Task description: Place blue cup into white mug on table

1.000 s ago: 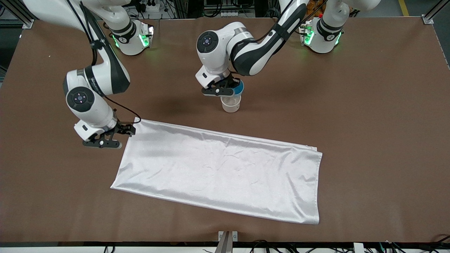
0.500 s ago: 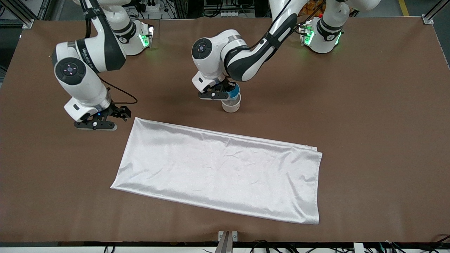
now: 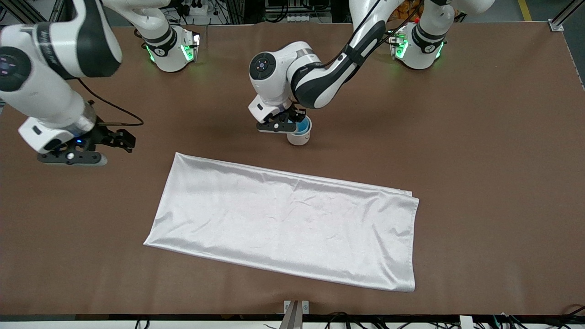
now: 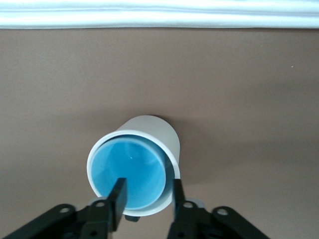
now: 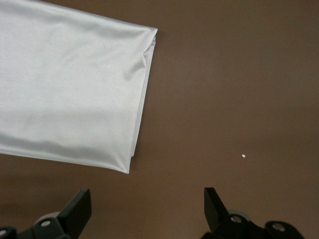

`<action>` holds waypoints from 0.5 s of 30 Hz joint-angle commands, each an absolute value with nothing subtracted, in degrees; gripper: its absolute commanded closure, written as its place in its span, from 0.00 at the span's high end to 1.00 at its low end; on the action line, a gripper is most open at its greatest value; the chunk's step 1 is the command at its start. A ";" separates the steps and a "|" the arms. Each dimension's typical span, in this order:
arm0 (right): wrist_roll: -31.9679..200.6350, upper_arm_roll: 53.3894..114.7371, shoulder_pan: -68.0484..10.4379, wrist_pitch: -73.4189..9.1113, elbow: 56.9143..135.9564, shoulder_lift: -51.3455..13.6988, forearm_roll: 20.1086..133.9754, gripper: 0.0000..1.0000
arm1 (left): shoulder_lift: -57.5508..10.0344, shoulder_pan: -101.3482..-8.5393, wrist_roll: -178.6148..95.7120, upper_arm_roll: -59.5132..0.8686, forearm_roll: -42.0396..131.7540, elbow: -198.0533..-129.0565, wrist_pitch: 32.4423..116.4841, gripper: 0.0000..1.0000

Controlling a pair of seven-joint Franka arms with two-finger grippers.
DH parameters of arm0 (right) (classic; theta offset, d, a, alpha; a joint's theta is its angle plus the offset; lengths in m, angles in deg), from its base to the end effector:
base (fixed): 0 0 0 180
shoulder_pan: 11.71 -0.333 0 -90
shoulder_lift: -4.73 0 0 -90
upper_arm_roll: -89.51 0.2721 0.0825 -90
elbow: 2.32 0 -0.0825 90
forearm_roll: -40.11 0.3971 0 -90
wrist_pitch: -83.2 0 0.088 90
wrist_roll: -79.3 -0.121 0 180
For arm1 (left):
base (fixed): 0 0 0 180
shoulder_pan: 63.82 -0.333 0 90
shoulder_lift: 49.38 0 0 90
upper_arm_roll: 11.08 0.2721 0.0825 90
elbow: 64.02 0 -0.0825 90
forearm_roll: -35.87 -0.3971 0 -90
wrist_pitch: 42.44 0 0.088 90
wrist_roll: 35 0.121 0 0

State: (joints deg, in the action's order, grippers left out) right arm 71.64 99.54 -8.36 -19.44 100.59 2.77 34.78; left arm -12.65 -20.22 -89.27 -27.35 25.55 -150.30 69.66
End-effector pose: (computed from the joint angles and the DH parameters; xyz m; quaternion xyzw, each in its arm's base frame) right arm 0.5772 0.0576 0.4563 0.9989 0.0025 -0.0137 0.0442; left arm 0.3666 -0.5645 0.2323 -0.9943 0.0695 0.0490 0.0650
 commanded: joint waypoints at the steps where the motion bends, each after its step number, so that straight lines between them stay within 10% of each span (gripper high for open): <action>1: 73.76 100.06 -6.08 -10.24 90.77 2.18 41.06 1.00 | -12.29 -19.78 -90.46 -27.08 23.82 -148.66 69.36 1.00; 15: 75.08 99.97 -5.91 -6.27 84.16 2.27 42.39 1.00 | -19.93 -24.53 -90.11 -26.55 23.65 -149.10 68.75 1.00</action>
